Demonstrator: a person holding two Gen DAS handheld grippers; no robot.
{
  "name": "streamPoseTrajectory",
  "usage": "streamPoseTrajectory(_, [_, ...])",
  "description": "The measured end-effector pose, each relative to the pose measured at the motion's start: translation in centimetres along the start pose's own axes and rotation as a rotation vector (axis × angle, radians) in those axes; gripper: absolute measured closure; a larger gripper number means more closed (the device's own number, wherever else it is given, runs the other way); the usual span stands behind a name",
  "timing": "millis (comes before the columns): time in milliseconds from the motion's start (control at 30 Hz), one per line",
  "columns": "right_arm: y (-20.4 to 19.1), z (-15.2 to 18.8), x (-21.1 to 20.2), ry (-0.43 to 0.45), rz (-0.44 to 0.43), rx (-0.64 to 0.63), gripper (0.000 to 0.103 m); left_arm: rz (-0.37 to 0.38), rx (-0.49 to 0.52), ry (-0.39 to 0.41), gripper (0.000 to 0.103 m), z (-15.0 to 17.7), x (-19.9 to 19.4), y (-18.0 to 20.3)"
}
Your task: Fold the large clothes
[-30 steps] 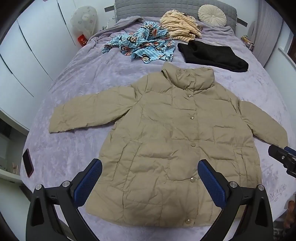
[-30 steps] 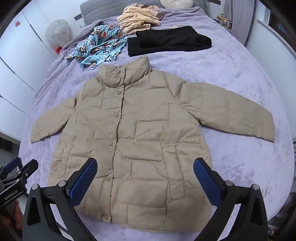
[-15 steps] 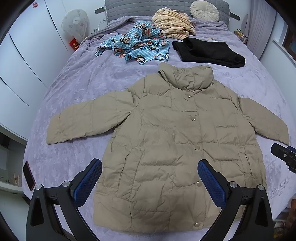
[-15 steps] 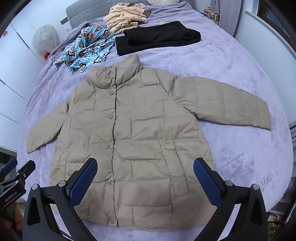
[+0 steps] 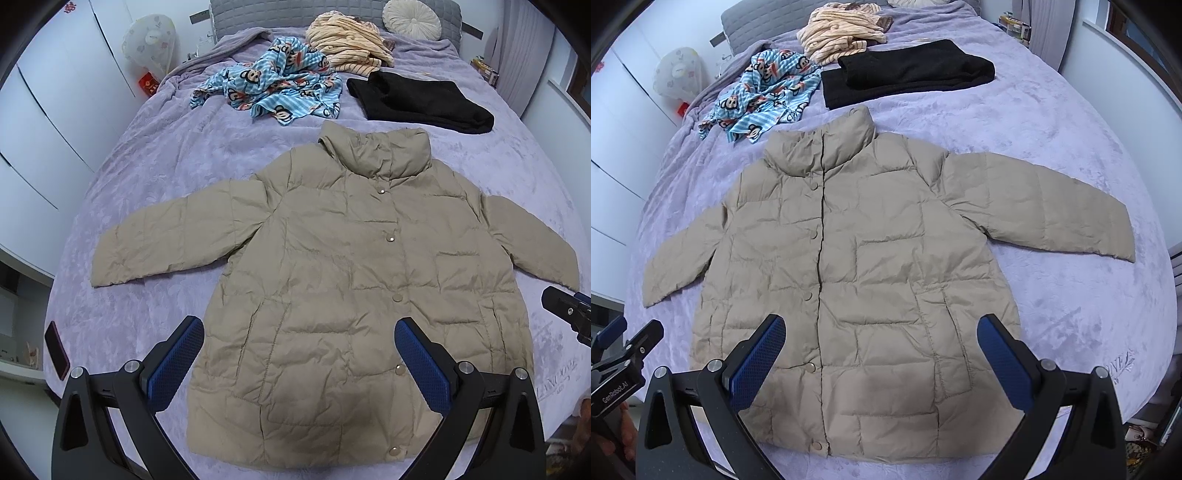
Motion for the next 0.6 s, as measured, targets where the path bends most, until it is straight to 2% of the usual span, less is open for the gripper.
streamPoseTrajectory(600, [0.21,0.13,0.33,-0.001,0.004,0.002,0.000,-0.006,-0.004,-0.007,0.000,0.53,0.45,0.09])
Point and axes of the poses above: each gripper's, at about its wrist camera, not at the fingertips, and x roughly the way its jaws point, y to its right, z to its underside, the point moved 4 cm from there along x, roughly the way its jaws point, and after that the axes turned 2 degrees about x, right-handed, at the moved point
